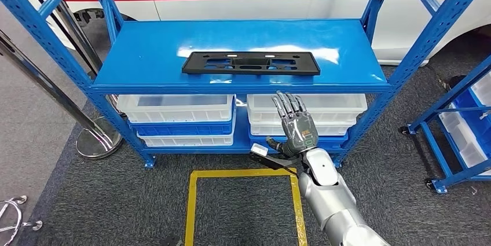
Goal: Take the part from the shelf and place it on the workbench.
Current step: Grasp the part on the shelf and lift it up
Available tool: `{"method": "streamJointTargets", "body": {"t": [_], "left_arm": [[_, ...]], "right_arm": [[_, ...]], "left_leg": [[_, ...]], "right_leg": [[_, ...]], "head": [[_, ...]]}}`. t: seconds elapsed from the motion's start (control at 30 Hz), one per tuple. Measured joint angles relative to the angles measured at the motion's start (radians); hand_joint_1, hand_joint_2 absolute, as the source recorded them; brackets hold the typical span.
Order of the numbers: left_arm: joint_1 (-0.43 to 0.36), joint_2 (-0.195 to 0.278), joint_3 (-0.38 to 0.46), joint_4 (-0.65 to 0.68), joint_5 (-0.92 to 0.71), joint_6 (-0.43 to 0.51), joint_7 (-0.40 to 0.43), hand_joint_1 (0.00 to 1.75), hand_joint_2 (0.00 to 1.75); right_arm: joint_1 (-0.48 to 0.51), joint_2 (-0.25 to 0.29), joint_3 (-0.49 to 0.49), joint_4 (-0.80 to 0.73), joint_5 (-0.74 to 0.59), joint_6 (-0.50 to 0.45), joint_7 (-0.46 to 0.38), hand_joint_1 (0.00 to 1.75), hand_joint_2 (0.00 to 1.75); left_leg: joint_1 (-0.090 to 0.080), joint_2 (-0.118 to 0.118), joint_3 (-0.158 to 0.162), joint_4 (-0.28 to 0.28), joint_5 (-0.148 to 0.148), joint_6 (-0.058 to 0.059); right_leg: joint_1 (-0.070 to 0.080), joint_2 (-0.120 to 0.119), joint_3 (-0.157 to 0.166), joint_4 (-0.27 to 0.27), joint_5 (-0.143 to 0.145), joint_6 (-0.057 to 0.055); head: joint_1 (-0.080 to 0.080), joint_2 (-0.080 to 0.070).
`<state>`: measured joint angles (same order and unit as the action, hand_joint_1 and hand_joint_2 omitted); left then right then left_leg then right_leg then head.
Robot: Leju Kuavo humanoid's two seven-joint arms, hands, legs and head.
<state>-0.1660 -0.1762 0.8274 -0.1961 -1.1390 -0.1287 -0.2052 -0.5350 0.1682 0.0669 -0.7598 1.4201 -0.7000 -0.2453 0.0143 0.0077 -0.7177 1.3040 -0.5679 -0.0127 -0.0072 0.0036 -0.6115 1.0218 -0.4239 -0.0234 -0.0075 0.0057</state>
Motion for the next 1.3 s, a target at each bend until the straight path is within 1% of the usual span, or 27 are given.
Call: {"method": "streamJointTargets", "body": {"t": [0.03, 0.1, 0.13, 0.17, 0.27, 0.33, 0.37, 0.43, 0.47, 0.5, 0.53, 0.6, 0.63, 0.67, 0.7, 0.77, 0.83, 0.87, 0.93, 0.97, 1.0, 1.03, 1.07, 1.1, 1.17, 1.2, 1.3], "left_arm": [[0.002, 0.0, 0.0, 0.0, 0.0, 0.001, -0.001, 0.0, 0.0], [0.004, 0.0, 0.0, 0.0, 0.0, 0.002, -0.003, 0.0, 0.0], [0.004, 0.0, 0.0, 0.0, 0.0, 0.002, -0.005, 0.0, 0.0], [0.004, 0.0, 0.0, 0.0, 0.0, 0.001, -0.006, 0.0, 0.0], [0.006, -0.001, 0.0, 0.0, -0.001, 0.0, -0.019, 0.0, 0.0], [0.005, -0.002, 0.0, 0.0, -0.002, -0.001, -0.028, 0.0, 0.0], [0.004, -0.003, 0.0, 0.0, -0.002, -0.001, -0.031, 0.0, 0.0], [0.004, -0.004, 0.0, 0.0, -0.003, -0.001, -0.035, 0.0, 0.0], [0.004, -0.005, 0.0, 0.0, -0.003, -0.001, -0.037, 0.0, 0.0], [0.004, -0.005, 0.0, 0.0, -0.004, -0.001, -0.039, 0.0, 0.0], [0.004, -0.006, 0.0, 0.0, -0.005, -0.001, -0.041, 0.0, 0.0], [0.002, -0.008, 0.0, 0.0, -0.01, -0.001, -0.046, 0.0, 0.0], [0.0, -0.008, 0.0, 0.0, -0.011, -0.002, -0.047, 0.0, 0.0], [-0.003, -0.009, 0.0, 0.0, -0.012, -0.002, -0.047, 0.0, 0.0], [-0.005, -0.009, 0.0, 0.0, -0.012, -0.002, -0.047, 0.0, 0.0], [-0.01, -0.01, 0.0, 0.0, -0.013, -0.002, -0.048, 0.0, 0.0], [-0.013, -0.012, 0.0, 0.0, -0.013, -0.003, -0.049, 0.0, 0.0], [-0.014, -0.012, 0.0, 0.0, -0.013, -0.003, -0.05, 0.0, 0.0], [-0.014, -0.013, -0.001, 0.0, -0.015, -0.004, -0.051, 0.0, 0.0], [-0.013, -0.013, -0.001, 0.0, -0.016, -0.004, -0.052, 0.0, 0.0], [-0.012, -0.013, -0.001, 0.0, -0.017, -0.004, -0.052, 0.0, 0.0], [-0.011, -0.013, -0.001, 0.0, -0.017, -0.005, -0.053, 0.0, 0.0], [-0.011, -0.013, -0.001, 0.0, -0.018, -0.005, -0.053, 0.0, 0.0], [-0.011, -0.013, -0.001, 0.0, -0.018, -0.005, -0.053, 0.0, 0.0], [-0.014, -0.014, -0.002, 0.0, -0.018, -0.005, -0.053, 0.0, 0.0], [-0.014, -0.014, -0.002, 0.0, -0.018, -0.005, -0.054, 0.0, 0.0], [-0.013, -0.015, -0.003, 0.0, -0.02, -0.005, -0.056, 0.0, 0.0]], "right_arm": [[0.002, -0.003, -0.002, -0.004, 0.003, 0.0, 0.003, 0.0, 1.75], [0.003, -0.007, -0.005, -0.014, 0.003, 0.0, 0.006, 0.0, 1.75], [0.003, -0.009, -0.007, -0.019, 0.003, 0.0, 0.007, 0.0, 1.75], [0.003, -0.011, -0.008, -0.022, 0.003, 0.0, 0.007, 0.0, 1.75], [0.003, -0.014, -0.012, -0.03, 0.0, 0.0, 0.007, 0.0, 1.75], [0.001, -0.016, -0.014, -0.035, -0.003, 0.0, 0.007, 0.0, 1.75], [0.0, -0.017, -0.015, -0.037, -0.004, 0.0, 0.007, 0.0, 1.75], [0.002, -0.019, -0.016, -0.038, -0.004, 0.0, 0.007, 0.0, 1.75], [0.003, -0.02, -0.017, -0.037, -0.003, 0.0, 0.008, 0.0, 1.75], [0.004, -0.021, -0.017, -0.037, 0.0, 0.0, 0.009, 0.0, 1.75], [0.004, -0.022, -0.017, -0.036, 0.003, 0.0, 0.013, 0.0, 1.75], [-0.002, -0.023, -0.017, -0.034, 0.006, 0.0, 0.023, 0.0, 1.75], [-0.007, -0.023, -0.017, -0.031, 0.007, 0.0, 0.028, 0.0, 1.75], [-0.011, -0.023, -0.016, -0.027, 0.008, 0.0, 0.034, 0.0, 1.75], [-0.014, -0.023, -0.016, -0.023, 0.011, 0.0, 0.039, 0.0, 1.75], [-0.016, -0.024, -0.014, -0.012, 0.02, 0.0, 0.05, 0.0, 1.75], [-0.016, -0.024, -0.01, -0.005, 0.024, 0.0, 0.057, 0.0, 1.75], [-0.016, -0.024, -0.007, -0.002, 0.024, 0.0, 0.059, 0.0, 1.75], [-0.011, -0.023, -0.002, 0.004, 0.025, 0.0, 0.062, 0.0, 1.75], [-0.008, -0.023, 0.001, 0.007, 0.025, 0.0, 0.062, 0.0, 1.75], [-0.004, -0.023, 0.003, 0.01, 0.025, 0.0, 0.062, 0.0, 1.75], [0.0, -0.023, 0.005, 0.013, 0.025, 0.0, 0.063, 0.0, 1.75], [0.002, -0.023, 0.006, 0.016, 0.025, 0.0, 0.063, 0.0, 1.75], [0.003, -0.023, 0.007, 0.018, 0.025, 0.0, 0.063, 0.0, 1.75], [0.002, -0.023, 0.008, 0.019, 0.025, 0.0, 0.064, 0.0, 1.75], [0.003, -0.023, 0.009, 0.02, 0.025, 0.0, 0.064, 0.0, 1.75], [0.004, -0.023, 0.013, 0.021, 0.024, 0.0, 0.065, 0.0, 1.75]], "left_leg": [[0.0, 0.0, 0.015, -0.034, 0.028, 0.002], [-0.001, -0.001, 0.077, -0.167, 0.094, 0.01], [-0.003, -0.001, 0.104, -0.224, 0.113, 0.015], [-0.005, -0.002, 0.12, -0.257, 0.121, 0.019], [-0.007, -0.001, 0.126, -0.276, 0.123, 0.033], [-0.003, 0.001, 0.129, -0.284, 0.13, 0.047], [-0.002, 0.001, 0.129, -0.287, 0.132, 0.052], [-0.002, 0.002, 0.128, -0.287, 0.132, 0.055], [-0.002, 0.002, 0.128, -0.287, 0.132, 0.056], [-0.002, 0.002, 0.128, -0.287, 0.132, 0.055], [-0.002, 0.001, 0.129, -0.286, 0.131, 0.054], [-0.001, 0.001, 0.13, -0.284, 0.128, 0.05], [-0.003, 0.001, 0.13, -0.282, 0.127, 0.046], [-0.005, 0.001, 0.129, -0.281, 0.126, 0.04], [-0.007, 0.001, 0.129, -0.281, 0.125, 0.035], [-0.008, 0.001, 0.13, -0.283, 0.125, 0.024], [-0.005, 0.0, 0.122, -0.261, 0.107, 0.013], [-0.004, 0.0, 0.107, -0.225, 0.084, 0.009], [-0.003, -0.001, 0.05, -0.103, 0.022, 0.005], [-0.003, -0.001, 0.021, -0.044, 0.001, 0.003], [-0.003, -0.001, 0.002, -0.008, -0.005, 0.002], [-0.003, -0.001, 0.0, -0.01, 0.01, 0.002], [-0.003, -0.001, 0.014, -0.046, 0.04, 0.003], [-0.003, -0.001, 0.043, -0.111, 0.078, 0.006], [-0.004, -0.002, 0.093, -0.223, 0.122, 0.014], [-0.005, -0.002, 0.106, -0.252, 0.128, 0.018], [-0.007, -0.004, 0.11, -0.267, 0.129, 0.035]], "right_leg": [[0.0, 0.002, 0.0, 0.002, -0.001, 0.001], [0.002, 0.005, 0.0, 0.008, -0.005, 0.006], [0.004, 0.006, -0.001, 0.012, -0.007, 0.01], [0.005, 0.007, -0.003, 0.014, -0.007, 0.015], [0.004, 0.008, -0.005, 0.015, -0.007, 0.031], [0.002, 0.006, -0.019, 0.049, -0.033, 0.043], [0.0, 0.005, -0.04, 0.095, -0.06, 0.048], [-0.003, 0.004, -0.099, 0.219, -0.121, 0.056], [-0.005, 0.003, -0.122, 0.267, -0.135, 0.059], [-0.007, 0.002, -0.131, 0.283, -0.131, 0.061], [-0.009, 0.001, -0.121, 0.261, -0.108, 0.061], [-0.011, -0.002, -0.06, 0.134, -0.041, 0.058], [-0.01, -0.003, -0.03, 0.072, -0.019, 0.054], [-0.008, -0.003, -0.012, 0.032, -0.008, 0.05], [-0.005, -0.004, -0.005, 0.014, -0.008, 0.045], [-0.002, -0.003, -0.004, 0.011, -0.008, 0.034], [-0.005, -0.003, 0.0, 0.005, -0.005, 0.02], [-0.007, -0.003, 0.001, 0.002, -0.004, 0.014], [-0.006, -0.004, 0.002, 0.001, -0.004, 0.007], [-0.005, -0.004, 0.002, 0.002, -0.005, 0.005], [-0.004, -0.003, 0.002, 0.003, -0.006, 0.005], [-0.003, -0.003, 0.002, 0.004, -0.007, 0.004], [-0.003, -0.002, 0.002, 0.006, -0.008, 0.005], [-0.003, -0.001, 0.002, 0.01, -0.01, 0.007], [0.0, 0.0, -0.001, 0.018, -0.015, 0.015], [0.001, 0.0, -0.003, 0.02, -0.016, 0.021], [0.001, 0.0, -0.004, 0.021, -0.016, 0.038]], "head": [[0.0, 0.0], [0.0, 0.0], [0.0, 0.0], [0.0, 0.0], [0.0, 0.0], [0.0, 0.0], [0.0, 0.0], [0.0, 0.0], [0.001, 0.0], [0.001, 0.0], [0.001, 0.0], [0.001, 0.0], [0.0, 0.0], [0.0, 0.0], [0.0, 0.0], [0.0, 0.0], [0.0, 0.0], [0.0, 0.0], [0.0, 0.0], [0.0, 0.0], [0.0, 0.0], [0.0, 0.0], [0.0, 0.0], [0.0, 0.0], [0.0, 0.0], [0.001, 0.0], [0.0, 0.0]]}}
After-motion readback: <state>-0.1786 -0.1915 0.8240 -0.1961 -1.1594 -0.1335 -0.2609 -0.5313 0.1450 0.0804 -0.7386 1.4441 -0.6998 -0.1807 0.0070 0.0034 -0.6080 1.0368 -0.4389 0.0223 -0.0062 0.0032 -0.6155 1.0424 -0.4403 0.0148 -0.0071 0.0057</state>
